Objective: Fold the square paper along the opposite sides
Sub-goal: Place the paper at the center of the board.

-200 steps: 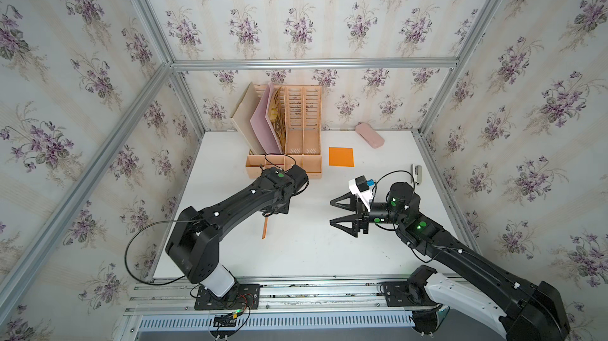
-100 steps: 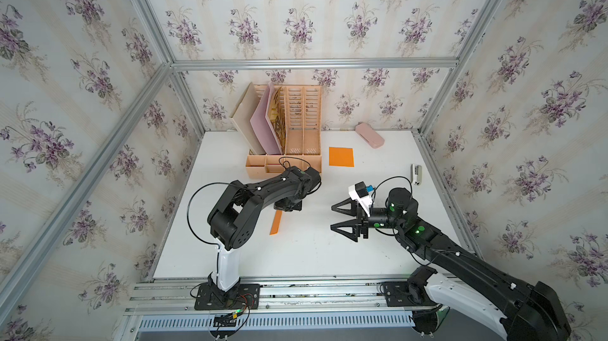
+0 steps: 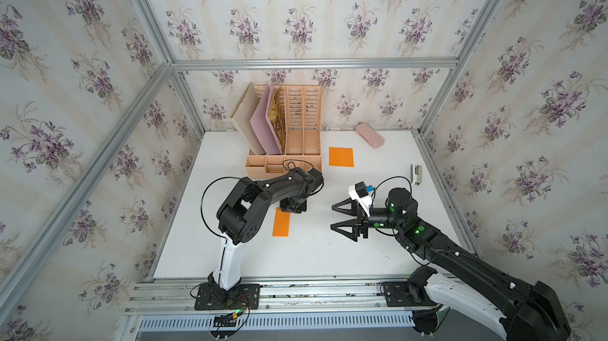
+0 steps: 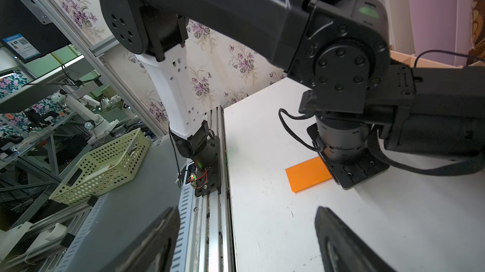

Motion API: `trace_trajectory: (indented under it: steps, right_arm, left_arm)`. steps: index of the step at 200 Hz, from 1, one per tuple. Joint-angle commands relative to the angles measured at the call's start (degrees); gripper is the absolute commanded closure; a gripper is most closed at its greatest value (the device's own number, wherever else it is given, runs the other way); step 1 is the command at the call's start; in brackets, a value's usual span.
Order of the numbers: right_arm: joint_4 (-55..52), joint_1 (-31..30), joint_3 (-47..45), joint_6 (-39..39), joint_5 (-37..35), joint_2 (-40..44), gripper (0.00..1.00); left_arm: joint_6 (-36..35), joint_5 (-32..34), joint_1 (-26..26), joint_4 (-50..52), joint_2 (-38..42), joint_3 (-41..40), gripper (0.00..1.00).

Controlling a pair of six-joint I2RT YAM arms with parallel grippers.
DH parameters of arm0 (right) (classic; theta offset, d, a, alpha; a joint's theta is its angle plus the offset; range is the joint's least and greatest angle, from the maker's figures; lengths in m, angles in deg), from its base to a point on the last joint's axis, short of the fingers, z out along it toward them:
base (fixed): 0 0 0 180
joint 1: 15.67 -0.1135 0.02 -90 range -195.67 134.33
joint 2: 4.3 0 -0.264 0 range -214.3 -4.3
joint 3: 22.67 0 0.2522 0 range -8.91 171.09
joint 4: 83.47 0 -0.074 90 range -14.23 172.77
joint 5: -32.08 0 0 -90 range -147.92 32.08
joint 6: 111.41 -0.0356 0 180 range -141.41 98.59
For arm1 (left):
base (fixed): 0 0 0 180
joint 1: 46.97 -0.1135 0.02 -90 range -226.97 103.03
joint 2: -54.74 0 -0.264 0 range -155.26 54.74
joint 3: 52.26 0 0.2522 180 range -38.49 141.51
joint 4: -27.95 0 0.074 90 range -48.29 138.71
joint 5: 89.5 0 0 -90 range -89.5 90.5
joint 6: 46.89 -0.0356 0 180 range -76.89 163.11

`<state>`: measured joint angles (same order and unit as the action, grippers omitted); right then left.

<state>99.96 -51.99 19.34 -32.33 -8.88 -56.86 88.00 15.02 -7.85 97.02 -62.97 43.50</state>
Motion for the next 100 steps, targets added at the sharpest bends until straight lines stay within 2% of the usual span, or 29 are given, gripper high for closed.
trace_trajectory:
  steps: [1, 31, 40, 44, 66, 100]
  right_arm:
    - [-0.10, 0.10, 0.31, 0.37, 0.05, 0.13, 0.15]
    - [-0.46, 0.11, 0.23, 0.46, -0.67, 0.39, 0.14]
    - [-0.58, 0.17, 0.25, 0.48, -1.36, 0.52, 0.15]
    - [-0.77, 0.15, 0.30, 0.46, -1.81, 0.52, 0.15]
    - [-1.95, 0.32, 0.58, 0.22, -4.92, 0.64, 0.15]
    - [-4.61, 1.37, 2.00, -1.22, -12.06, 0.33, 0.15]
  left_arm:
    - [0.11, -3.39, 0.09, -1.75, -0.43, -0.04, 0.56]
    - [-0.56, -5.38, 0.08, -2.81, 1.18, -0.11, 0.46]
    - [-0.99, -6.29, 0.16, -3.37, 2.08, -0.02, 0.46]
    - [-1.17, -6.68, 0.21, -3.72, 2.61, -0.09, 0.41]
    - [-2.75, -8.11, 0.93, -5.49, 5.77, 0.80, 0.32]
    - [-6.88, -6.28, 2.15, -5.81, 11.57, 5.46, 0.29]
